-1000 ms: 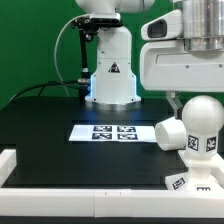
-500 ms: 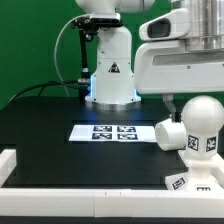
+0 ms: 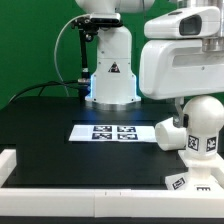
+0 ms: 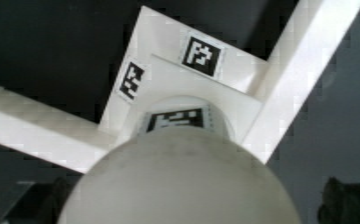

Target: Assemble lamp

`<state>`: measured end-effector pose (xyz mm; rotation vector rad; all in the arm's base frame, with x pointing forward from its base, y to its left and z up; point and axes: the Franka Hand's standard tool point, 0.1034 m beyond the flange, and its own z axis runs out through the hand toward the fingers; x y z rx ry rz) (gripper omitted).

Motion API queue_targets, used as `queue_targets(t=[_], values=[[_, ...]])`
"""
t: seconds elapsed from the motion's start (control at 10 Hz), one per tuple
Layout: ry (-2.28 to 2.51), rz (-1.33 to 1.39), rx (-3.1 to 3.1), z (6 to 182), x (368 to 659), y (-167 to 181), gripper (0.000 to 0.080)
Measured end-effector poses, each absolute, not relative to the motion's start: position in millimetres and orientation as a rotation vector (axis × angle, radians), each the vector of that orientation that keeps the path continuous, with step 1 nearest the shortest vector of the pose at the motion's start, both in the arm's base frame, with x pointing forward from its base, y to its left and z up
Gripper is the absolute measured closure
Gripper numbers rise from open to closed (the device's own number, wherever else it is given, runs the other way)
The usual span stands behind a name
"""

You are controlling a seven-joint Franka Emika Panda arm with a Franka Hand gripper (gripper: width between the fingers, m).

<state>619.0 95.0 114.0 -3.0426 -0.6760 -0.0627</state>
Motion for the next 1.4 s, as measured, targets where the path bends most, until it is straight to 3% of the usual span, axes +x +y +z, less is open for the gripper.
queue_targets(t=[0.1,0.5,1.1,1.4], values=[[-0.627,-0.062,-3.053,114.0,619.0,95.1,0.0229],[-0.237,-0.111,-3.1,113.4,621.1,94.6,0.0225],[1.15,-0.117,-2.751,112.6,624.9,89.2,0.0223],[1.114,-0.113,-2.769,111.5,623.3,91.8,0.0223]])
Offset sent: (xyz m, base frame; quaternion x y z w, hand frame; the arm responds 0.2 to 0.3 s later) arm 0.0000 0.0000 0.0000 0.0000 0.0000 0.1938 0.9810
